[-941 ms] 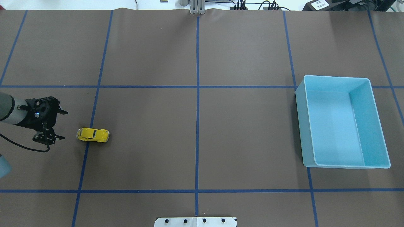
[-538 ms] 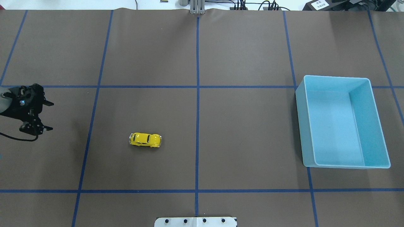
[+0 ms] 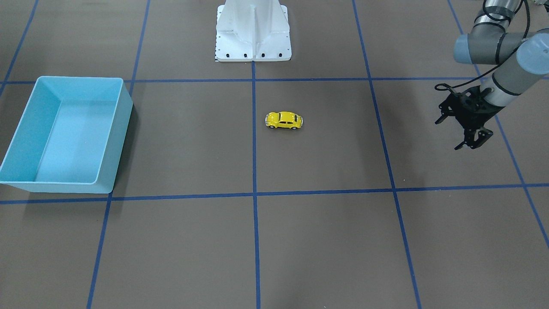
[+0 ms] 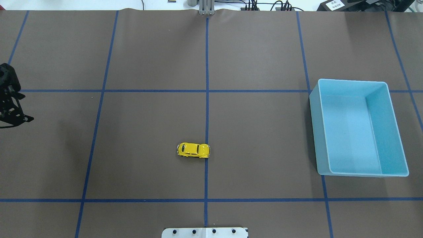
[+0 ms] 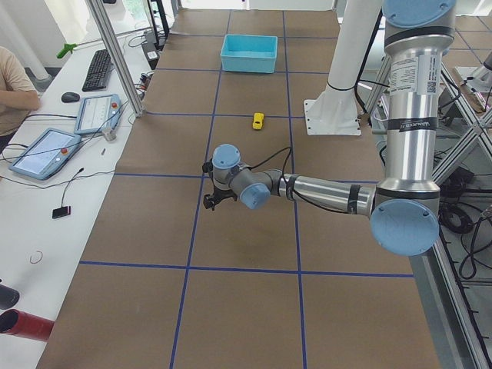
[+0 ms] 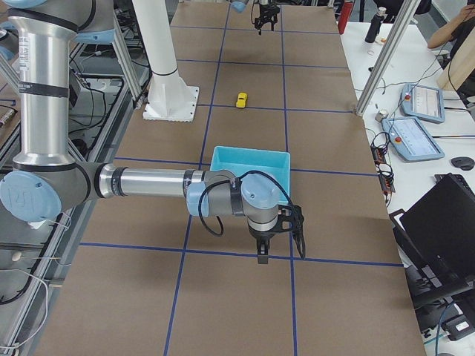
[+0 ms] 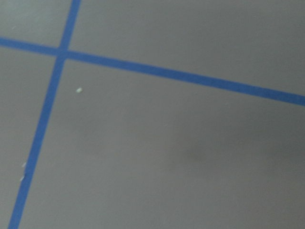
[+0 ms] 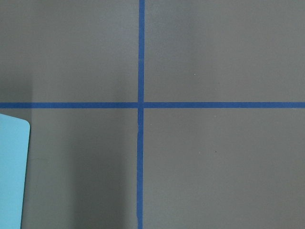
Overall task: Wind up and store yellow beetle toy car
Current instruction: 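Open the left gripper to release the car and raise the arm away, then move the right gripper from the bin down over the yellow car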
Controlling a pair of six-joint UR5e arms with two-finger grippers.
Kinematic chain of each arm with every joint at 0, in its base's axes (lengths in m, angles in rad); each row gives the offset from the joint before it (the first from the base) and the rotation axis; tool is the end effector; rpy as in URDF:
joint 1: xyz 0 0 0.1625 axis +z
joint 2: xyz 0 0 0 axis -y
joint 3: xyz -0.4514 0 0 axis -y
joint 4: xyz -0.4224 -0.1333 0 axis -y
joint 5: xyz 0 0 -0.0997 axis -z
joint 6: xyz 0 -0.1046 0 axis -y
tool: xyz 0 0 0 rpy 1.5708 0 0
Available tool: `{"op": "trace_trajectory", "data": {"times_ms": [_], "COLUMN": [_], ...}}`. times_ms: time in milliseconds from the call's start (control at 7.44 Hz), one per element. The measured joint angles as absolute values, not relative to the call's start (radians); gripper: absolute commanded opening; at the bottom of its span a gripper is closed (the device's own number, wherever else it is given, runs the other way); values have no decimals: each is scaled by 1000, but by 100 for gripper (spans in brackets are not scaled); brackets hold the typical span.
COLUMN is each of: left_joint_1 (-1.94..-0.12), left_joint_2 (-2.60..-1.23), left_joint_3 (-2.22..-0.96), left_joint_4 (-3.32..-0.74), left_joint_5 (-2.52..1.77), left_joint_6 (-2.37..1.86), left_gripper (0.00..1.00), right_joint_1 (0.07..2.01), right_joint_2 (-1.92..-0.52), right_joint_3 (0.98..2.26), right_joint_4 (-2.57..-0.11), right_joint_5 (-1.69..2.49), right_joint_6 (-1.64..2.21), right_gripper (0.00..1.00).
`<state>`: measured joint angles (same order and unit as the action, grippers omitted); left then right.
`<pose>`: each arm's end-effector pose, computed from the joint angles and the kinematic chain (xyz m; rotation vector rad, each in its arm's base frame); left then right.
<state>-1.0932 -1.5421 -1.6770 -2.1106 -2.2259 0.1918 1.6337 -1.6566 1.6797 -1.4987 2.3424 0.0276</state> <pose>0.1853 -0.5093 0.5909 0.5133 0.7333 0.8276 0.0910 -0.4852 0.6676 0.1040 -0.7693 0.0492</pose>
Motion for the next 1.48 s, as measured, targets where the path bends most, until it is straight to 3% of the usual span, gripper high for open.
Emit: {"op": "trace_trajectory", "data": {"times_ms": [1209,1478], "left_joint_1": [-1421,-1489], "left_joint_2": [-1492,-1461], "left_joint_3": [-1625,-1618], "left_joint_4": [-1892,-1845], "left_joint_5": [-2313,-2378], "left_joint_6": [-6,-31], "left_gripper": [100,100], "right_joint_1": [1624,1567], "right_joint_2": [-1643,-1566], "right_joint_3": [1692,1734], "right_joint_4": [-1480,-1473], "right_joint_5": [2336,2331], "right_joint_6": [28,44], "right_gripper": [100,100]}}
